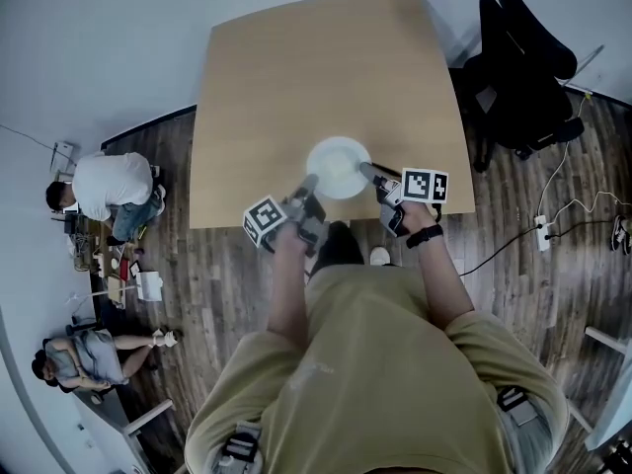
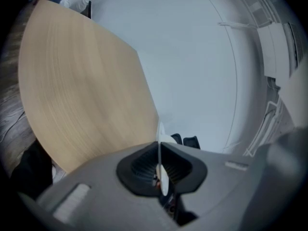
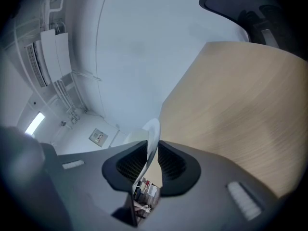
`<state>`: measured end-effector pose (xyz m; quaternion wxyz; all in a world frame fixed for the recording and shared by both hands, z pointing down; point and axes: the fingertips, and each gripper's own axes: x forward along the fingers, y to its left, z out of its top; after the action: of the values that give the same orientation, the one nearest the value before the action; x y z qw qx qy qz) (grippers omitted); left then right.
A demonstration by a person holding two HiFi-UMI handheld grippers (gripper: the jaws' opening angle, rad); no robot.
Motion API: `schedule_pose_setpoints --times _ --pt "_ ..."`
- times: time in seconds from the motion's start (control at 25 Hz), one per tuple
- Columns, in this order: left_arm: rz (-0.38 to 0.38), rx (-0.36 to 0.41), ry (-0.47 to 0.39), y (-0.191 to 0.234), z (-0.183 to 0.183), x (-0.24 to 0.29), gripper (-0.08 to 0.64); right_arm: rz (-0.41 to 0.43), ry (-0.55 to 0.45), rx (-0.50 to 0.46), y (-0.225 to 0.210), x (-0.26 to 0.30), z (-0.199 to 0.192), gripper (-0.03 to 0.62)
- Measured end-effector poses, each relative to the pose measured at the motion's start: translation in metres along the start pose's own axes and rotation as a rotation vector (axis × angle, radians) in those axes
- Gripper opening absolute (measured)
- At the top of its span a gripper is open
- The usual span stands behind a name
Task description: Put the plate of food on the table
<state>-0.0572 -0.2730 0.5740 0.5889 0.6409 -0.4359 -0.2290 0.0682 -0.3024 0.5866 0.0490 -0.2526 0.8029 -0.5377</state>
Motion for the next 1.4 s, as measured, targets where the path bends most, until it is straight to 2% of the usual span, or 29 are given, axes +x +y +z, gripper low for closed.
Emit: schedule_pose_setpoints --times 0.28,0.72,1.12,1.32,1.4 --pt "0.027 0.032 0.084 0.018 0.003 0.072 0.014 -0.075 -0.006 0.037 -0.059 0.008 0.042 0.063" --pt "0.064 0.066 0.13 0.038 0.062 0.152 0.021 -0.174 0.015 0.037 -0.104 0.067 0.105 0.072" --pt "0.207 0.174 0.202 0.078 0.115 0.21 0.035 -0.263 0.023 0.031 -0.147 0.128 0.145 0.067" --pt "0.287 0.208 0.217 0.106 0.142 0.236 0.058 -0.259 -0.02 0.098 -0.165 0.161 0.165 0.064" --pt "0.306 0.224 0.222 0.114 0.152 0.249 0.06 -0.274 -0.021 0.092 -0.176 0.173 0.173 0.06"
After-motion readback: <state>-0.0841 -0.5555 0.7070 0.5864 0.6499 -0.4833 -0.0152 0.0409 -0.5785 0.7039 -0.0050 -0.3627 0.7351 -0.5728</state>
